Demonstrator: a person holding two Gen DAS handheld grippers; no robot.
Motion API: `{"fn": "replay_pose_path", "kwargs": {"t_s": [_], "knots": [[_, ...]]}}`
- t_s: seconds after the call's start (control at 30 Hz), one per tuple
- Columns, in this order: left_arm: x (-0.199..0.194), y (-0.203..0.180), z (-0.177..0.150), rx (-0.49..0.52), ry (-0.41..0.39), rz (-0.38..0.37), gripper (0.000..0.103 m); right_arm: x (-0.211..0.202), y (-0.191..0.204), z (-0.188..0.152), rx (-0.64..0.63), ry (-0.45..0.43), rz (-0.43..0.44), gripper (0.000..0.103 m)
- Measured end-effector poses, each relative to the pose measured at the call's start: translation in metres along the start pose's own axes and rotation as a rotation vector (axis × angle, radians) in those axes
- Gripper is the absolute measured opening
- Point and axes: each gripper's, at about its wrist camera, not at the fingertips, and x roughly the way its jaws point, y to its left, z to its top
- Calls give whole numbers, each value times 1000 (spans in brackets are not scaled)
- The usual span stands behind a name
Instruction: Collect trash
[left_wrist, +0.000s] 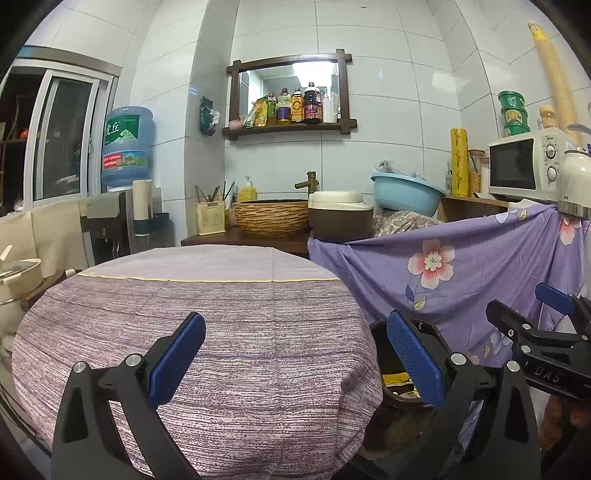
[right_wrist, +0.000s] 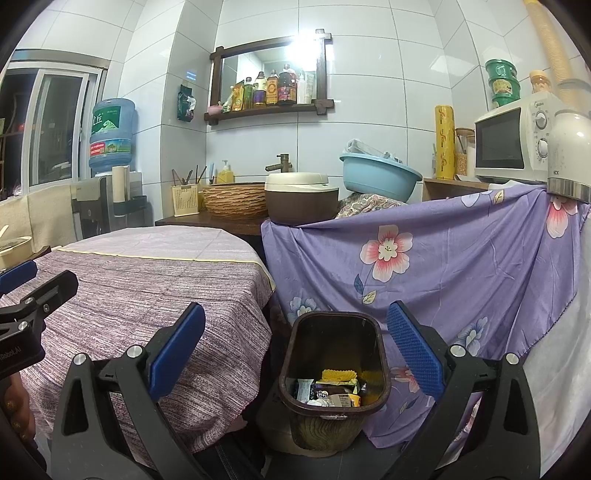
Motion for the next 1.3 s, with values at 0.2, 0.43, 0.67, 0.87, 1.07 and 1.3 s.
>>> {"fn": "replay_pose_path", "kwargs": {"t_s": [0.2,0.43,0.67,0.87,1.07,1.3], "knots": [[0,1,0,-4,10,-1,98,-1,-1,-1,14,3,-6,97],[1,2,0,-1,20,6,98,1,-2,-2,24,16,-5,97],[3,2,0,0,28,6,98,4,-3,-3,22,23,-7,97],[4,0,-1,6,32,4,98,4,-2,-4,23,27,-6,97],[5,-2,0,10,32,3,98,5,-3,-3,24,28,-6,97],[4,-3,0,11,31,2,98,6,-3,-3,24,26,-7,97]]}}
